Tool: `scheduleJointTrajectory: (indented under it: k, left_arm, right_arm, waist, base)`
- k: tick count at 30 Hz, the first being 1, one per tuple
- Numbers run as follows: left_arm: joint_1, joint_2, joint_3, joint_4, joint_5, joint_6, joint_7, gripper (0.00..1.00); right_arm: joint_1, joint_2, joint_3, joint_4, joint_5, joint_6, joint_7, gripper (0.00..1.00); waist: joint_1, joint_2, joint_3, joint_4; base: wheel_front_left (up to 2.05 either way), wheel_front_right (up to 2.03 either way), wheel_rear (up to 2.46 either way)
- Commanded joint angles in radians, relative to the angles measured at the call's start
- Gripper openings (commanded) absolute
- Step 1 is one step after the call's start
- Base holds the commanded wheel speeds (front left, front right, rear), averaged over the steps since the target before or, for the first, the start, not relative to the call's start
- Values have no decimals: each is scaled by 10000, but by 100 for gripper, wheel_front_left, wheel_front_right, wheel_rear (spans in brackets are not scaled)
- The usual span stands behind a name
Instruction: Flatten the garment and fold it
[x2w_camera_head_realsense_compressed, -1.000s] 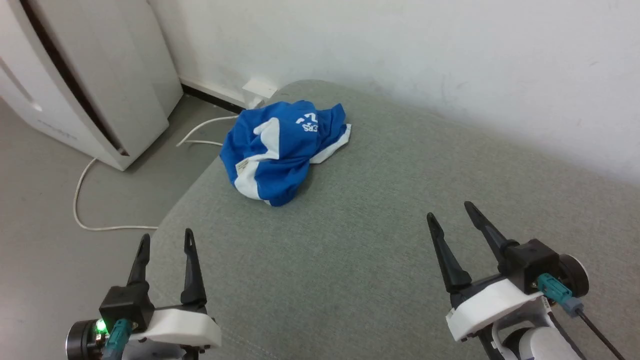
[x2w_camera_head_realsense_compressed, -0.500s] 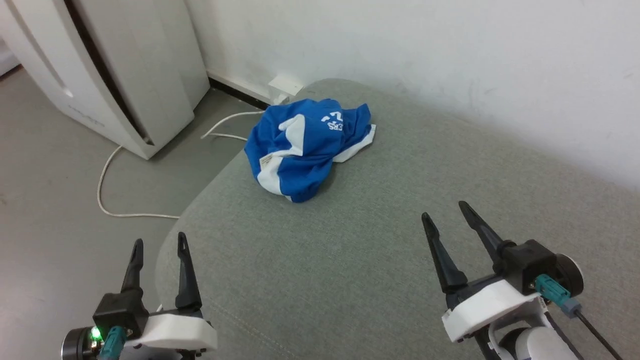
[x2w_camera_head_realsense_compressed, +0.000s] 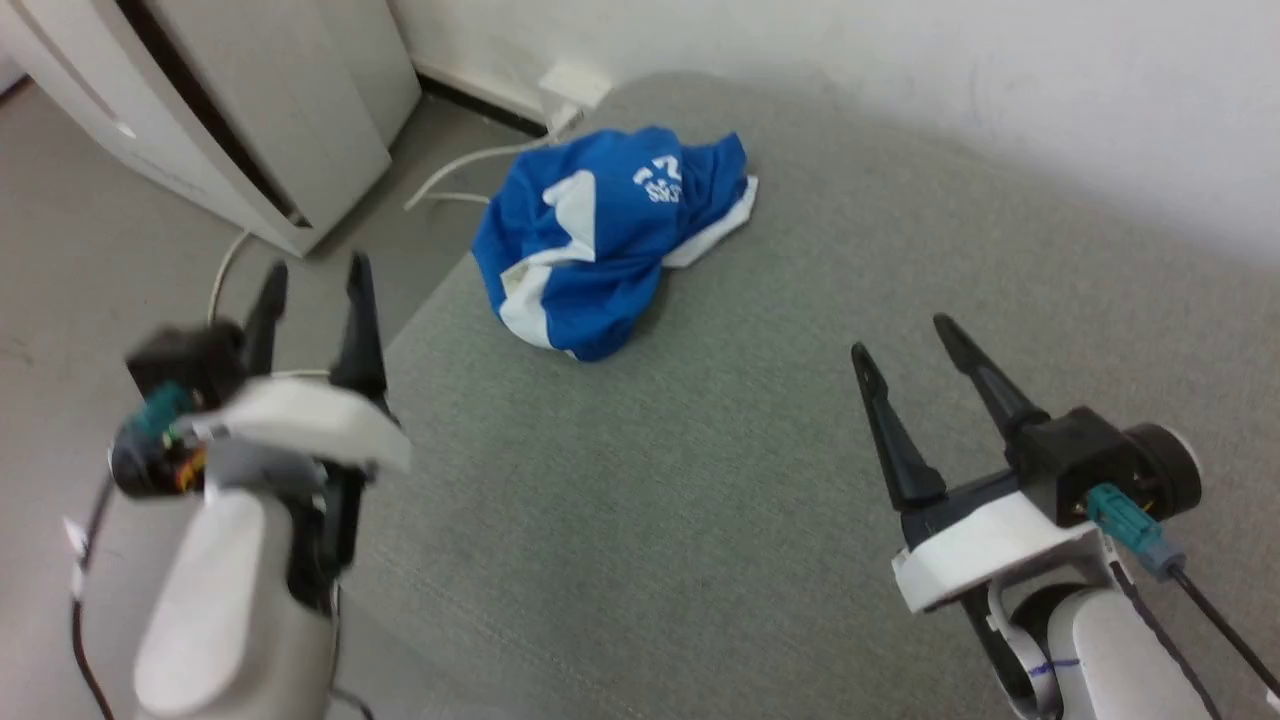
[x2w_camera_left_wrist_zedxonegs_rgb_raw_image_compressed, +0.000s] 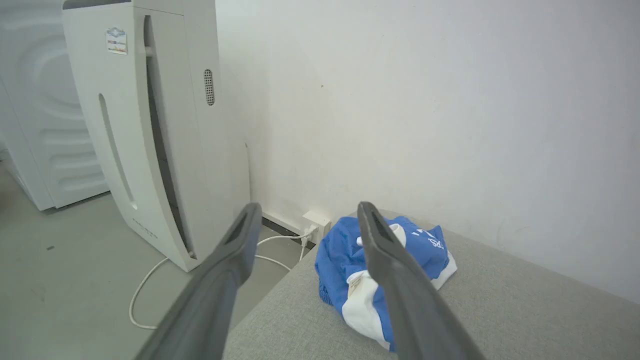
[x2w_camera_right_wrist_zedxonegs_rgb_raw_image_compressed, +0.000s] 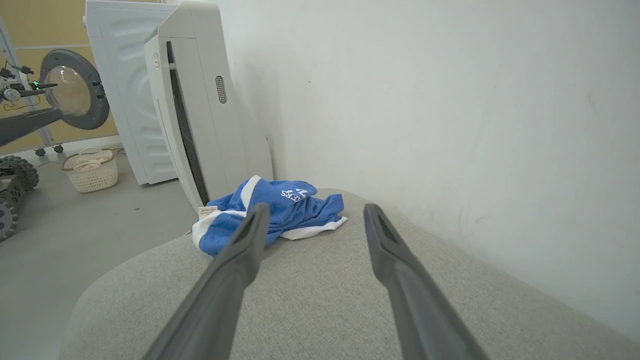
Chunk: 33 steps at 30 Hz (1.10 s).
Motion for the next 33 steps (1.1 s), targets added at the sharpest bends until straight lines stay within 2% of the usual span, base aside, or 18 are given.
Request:
scheduleJointTrajectory:
  k: [1, 4, 8, 16, 20, 25, 26, 27, 28, 33]
  left_arm:
    - [-306, 41, 77, 165, -133, -89, 70, 100]
    - [-1511, 187, 307, 980, -677, -374, 703, 100]
    - [-2768, 474, 645, 1891, -1168, -483, 1391, 100]
    - [-3805, 1081, 1079, 3144, -2046, -637, 3169, 100]
    - [-3805, 1224, 1235, 3399, -2435, -519, 4090, 100]
    - [-3453, 1414, 1244, 3476, -2606, -18, 5380, 100]
    - [-3363, 1436, 1240, 3404, -2621, 53, 5536, 76]
    - [-3261, 1454, 1229, 3320, -2622, 111, 5644, 44]
    - [-3143, 1493, 1220, 3230, -2606, 171, 5736, 2]
    - [-2520, 1819, 1254, 2643, -2287, 560, 5650, 0]
  right_arm:
    - [-166, -22, -18, -91, -86, 54, 42, 100]
    - [-441, -55, -65, -360, -313, 54, 158, 100]
    - [-779, -82, -386, -624, -548, 54, 117, 100]
    - [-1208, -43, -935, -710, -664, 54, -269, 100]
    - [-1223, -29, -1131, -653, -653, 54, -401, 100]
    - [-1144, -25, -1320, -471, -447, 54, -438, 100]
    - [-1128, -25, -1331, -434, -375, 54, -440, 100]
    - [-1109, -24, -1331, -392, -308, 54, -463, 100]
    - [-1085, -24, -1315, -350, -249, 54, -474, 100]
    - [-840, -23, -1193, -20, 88, 54, -546, 100]
  waist:
    - [-1, 0, 1755, -1237]
    - [-1, 0, 2668, -1795]
    - [-1, 0, 3620, -2459]
    - [-1, 0, 4562, -3465]
    - [-1, 0, 4554, -3659]
    - [-1, 0, 4117, -3742]
    - [-1, 0, 3993, -3743]
    - [-1, 0, 3834, -3739]
    - [-1, 0, 3680, -3738]
    - [-1, 0, 2608, -3728]
  base:
    - [0, 0, 0]
    - [0, 0, 0]
    - [0, 0, 0]
    - [0, 0, 0]
    - [0, 0, 0]
    - [0, 0, 0]
    - [0, 0, 0]
    - [0, 0, 0]
    - [0, 0, 0]
    - [0, 0, 0]
